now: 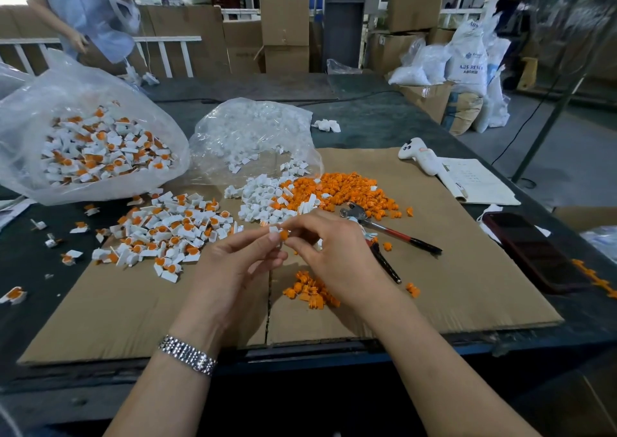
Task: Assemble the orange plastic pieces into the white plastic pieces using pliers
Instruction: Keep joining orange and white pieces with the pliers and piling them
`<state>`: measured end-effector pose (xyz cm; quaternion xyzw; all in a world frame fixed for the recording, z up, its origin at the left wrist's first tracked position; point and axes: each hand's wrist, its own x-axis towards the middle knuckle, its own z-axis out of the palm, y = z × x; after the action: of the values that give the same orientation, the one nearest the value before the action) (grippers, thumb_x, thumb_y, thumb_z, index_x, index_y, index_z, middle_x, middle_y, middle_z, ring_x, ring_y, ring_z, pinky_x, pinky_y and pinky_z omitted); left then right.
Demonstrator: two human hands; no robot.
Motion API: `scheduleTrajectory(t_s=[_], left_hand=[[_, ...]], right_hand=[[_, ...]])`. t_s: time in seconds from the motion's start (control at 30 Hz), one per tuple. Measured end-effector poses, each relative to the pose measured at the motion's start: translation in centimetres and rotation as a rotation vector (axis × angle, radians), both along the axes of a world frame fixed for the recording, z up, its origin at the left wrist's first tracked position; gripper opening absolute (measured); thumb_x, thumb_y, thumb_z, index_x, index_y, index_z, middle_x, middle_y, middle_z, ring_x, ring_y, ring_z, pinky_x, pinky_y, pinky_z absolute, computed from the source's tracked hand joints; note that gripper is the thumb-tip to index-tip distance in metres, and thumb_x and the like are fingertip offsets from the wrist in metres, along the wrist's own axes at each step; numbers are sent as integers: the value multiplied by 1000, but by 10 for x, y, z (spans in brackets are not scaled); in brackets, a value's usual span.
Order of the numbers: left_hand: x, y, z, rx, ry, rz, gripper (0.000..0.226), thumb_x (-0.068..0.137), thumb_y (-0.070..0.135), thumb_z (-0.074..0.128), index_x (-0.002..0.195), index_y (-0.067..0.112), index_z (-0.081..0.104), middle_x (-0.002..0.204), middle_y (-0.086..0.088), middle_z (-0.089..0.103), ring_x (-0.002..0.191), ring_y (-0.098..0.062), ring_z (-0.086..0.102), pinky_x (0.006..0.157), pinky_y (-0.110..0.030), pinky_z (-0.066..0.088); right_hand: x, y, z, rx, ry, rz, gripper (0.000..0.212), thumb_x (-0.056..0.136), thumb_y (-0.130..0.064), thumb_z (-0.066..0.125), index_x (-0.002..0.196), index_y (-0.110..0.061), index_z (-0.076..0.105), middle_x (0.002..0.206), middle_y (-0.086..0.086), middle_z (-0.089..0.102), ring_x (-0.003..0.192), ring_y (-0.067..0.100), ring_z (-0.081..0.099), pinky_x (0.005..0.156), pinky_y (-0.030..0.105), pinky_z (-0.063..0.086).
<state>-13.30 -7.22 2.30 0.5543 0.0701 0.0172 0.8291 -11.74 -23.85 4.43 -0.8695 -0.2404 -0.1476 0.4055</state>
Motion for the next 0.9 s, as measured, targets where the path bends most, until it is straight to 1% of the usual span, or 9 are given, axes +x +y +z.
scheduleTrajectory(t_s=[0.2, 0.3, 0.37, 0.4, 0.47, 0.53, 0.63, 0.8, 0.9], left_hand=[[0, 1, 1, 72, -9, 9, 26, 70, 14, 83, 94, 3, 82, 93, -22, 77, 79, -25, 76, 71, -22, 61], [1, 0, 0, 35, 13, 18, 24, 68, 12, 84, 90, 3, 82, 90, -21, 77, 77, -24, 76, 69, -22, 60], [2, -1, 0, -25, 47, 27, 19, 66, 10, 84, 85, 6, 83, 86, -16, 77, 75, -22, 75, 67, -22, 60], [3, 0, -1, -60, 62, 27, 17, 66, 9, 84, 83, 7, 83, 85, -15, 77, 73, -22, 75, 65, -22, 60], [5, 2, -2, -129, 87, 14, 15, 67, 7, 83, 82, 8, 84, 86, -16, 77, 72, -21, 75, 63, -21, 60], [6, 4, -3, -159, 106, 9, 16, 66, 7, 84, 82, 9, 84, 86, -16, 77, 71, -21, 75, 60, -20, 59], [7, 3, -3, -142, 107, 2, 22, 63, 9, 85, 85, 9, 84, 85, -16, 77, 71, -20, 76, 58, -19, 59], [8, 2, -1, -138, 104, 21, 18, 65, 9, 84, 83, 8, 84, 84, -16, 77, 70, -20, 75, 57, -19, 59], [11, 0, 1, -195, 116, 40, 24, 69, 5, 82, 92, 0, 82, 86, -18, 75, 72, -22, 74, 61, -20, 60]], right_hand=[[0, 1, -1, -25, 6, -5, 24, 94, -17, 69, 117, -15, 72, 101, 2, 69, 93, 11, 63, 87, 31, 53], [3, -2, -3, -38, 39, 8, 28, 93, -20, 71, 121, -17, 69, 102, -3, 67, 91, 8, 63, 86, 30, 55], [12, -12, -3, -40, 76, -72, 33, 93, -26, 70, 125, -20, 65, 106, -6, 65, 92, 4, 61, 88, 30, 55], [19, -21, -4, -85, 84, -165, 33, 95, -30, 67, 126, -20, 63, 110, -5, 63, 96, 6, 59, 91, 31, 53], [35, -41, -8, -324, 125, -414, 36, 98, -38, 60, 128, -17, 58, 122, 2, 58, 110, 17, 55, 97, 36, 47], [46, -58, -13, -550, 262, -587, 48, 97, -48, 57, 127, -11, 54, 129, 11, 54, 120, 29, 50, 100, 45, 42], [52, -68, -20, -676, 406, -587, 51, 94, -49, 61, 122, -6, 55, 131, 17, 51, 125, 35, 46, 99, 49, 42], [52, -64, -15, -674, 388, -549, 35, 96, -37, 55, 106, -4, 59, 116, 20, 56, 112, 37, 50, 93, 47, 46], [48, -66, 2, -495, 399, -502, 27, 99, -32, 49, 94, -7, 58, 93, 13, 59, 88, 28, 56, 68, 38, 42]])
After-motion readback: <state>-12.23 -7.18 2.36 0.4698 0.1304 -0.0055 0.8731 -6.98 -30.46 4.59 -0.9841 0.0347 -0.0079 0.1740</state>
